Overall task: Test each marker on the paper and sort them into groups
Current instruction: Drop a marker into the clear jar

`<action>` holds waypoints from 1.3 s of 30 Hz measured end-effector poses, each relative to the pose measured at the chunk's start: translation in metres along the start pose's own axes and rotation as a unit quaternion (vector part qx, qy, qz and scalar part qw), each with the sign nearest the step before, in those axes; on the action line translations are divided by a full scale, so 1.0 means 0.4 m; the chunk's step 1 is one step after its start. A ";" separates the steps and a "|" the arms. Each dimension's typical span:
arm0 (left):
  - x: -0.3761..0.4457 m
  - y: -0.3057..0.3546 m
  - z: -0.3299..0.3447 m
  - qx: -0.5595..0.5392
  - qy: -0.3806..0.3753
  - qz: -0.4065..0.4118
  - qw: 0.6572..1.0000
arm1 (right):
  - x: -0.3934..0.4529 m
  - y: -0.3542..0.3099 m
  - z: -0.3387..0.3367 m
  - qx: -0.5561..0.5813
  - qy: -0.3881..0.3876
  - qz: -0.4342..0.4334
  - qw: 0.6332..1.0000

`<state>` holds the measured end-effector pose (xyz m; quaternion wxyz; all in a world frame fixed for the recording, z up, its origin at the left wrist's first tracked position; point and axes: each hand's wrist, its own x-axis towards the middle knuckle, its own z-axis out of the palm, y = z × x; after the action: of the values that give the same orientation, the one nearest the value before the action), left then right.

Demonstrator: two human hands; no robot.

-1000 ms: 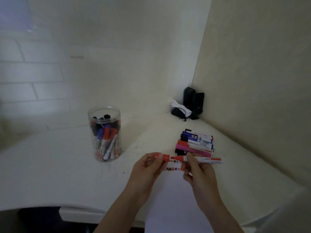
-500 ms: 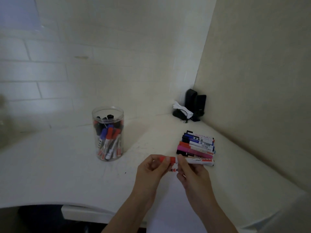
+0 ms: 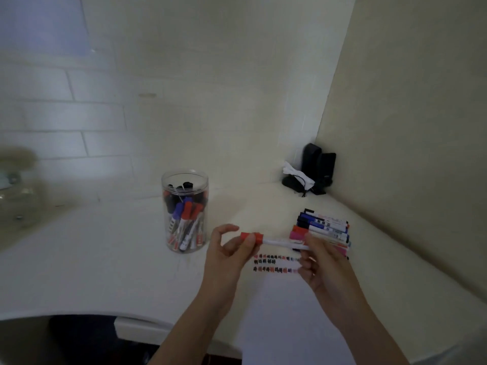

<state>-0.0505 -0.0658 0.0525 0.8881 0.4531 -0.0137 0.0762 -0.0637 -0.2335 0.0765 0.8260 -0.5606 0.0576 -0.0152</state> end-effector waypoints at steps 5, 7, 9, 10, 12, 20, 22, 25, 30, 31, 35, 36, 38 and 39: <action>0.014 0.086 -0.012 0.048 0.024 0.122 0.991 | -0.004 0.037 0.067 -0.196 -0.049 -0.056 0.978; 0.026 0.136 -0.017 0.076 0.043 0.157 0.984 | 0.004 0.046 0.121 -0.248 -0.058 -0.097 0.962; 0.039 0.189 -0.031 0.105 0.072 0.198 0.972 | 0.020 0.049 0.184 -0.276 -0.061 -0.143 0.948; 0.048 0.216 -0.041 0.122 0.086 0.219 0.964 | 0.029 0.049 0.217 -0.281 -0.067 -0.167 0.943; 0.069 0.275 -0.064 0.139 0.108 0.257 0.950 | 0.045 0.045 0.273 -0.297 -0.070 -0.207 0.930; 0.201 0.478 -0.144 0.159 0.168 0.348 0.908 | 0.092 0.072 0.260 -0.356 -0.047 -0.197 0.912; 0.227 0.462 -0.148 0.262 0.143 0.363 0.883 | 0.104 0.092 0.255 -0.364 -0.049 -0.188 0.911; 0.258 0.402 -0.160 0.427 0.068 0.337 0.836 | 0.124 0.113 0.263 -0.371 -0.051 -0.185 0.909; 0.286 0.353 -0.201 0.614 0.043 0.277 0.738 | 0.159 0.138 0.293 -0.371 -0.071 -0.162 0.911; 0.291 0.355 -0.209 0.658 0.039 0.280 0.698 | 0.165 0.144 0.302 -0.370 -0.075 -0.155 0.913; 0.287 0.361 -0.232 0.795 -0.006 0.208 0.569 | 0.202 0.172 0.339 -0.385 -0.086 -0.135 0.909; 0.282 0.359 -0.240 0.795 -0.025 0.189 0.576 | 0.212 0.179 0.351 -0.392 -0.093 -0.126 0.906; 0.281 0.348 -0.264 0.740 -0.058 0.183 0.644 | 0.228 0.187 0.384 -0.401 -0.114 -0.119 0.901; 0.279 0.340 -0.274 0.699 -0.069 0.180 0.688 | 0.235 0.188 0.403 -0.390 -0.127 -0.120 0.904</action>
<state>0.0347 0.1149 0.1074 0.2797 0.9358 -0.0989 0.1905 0.0448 -0.0651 0.0580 0.5336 -0.8378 -0.1140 -0.0193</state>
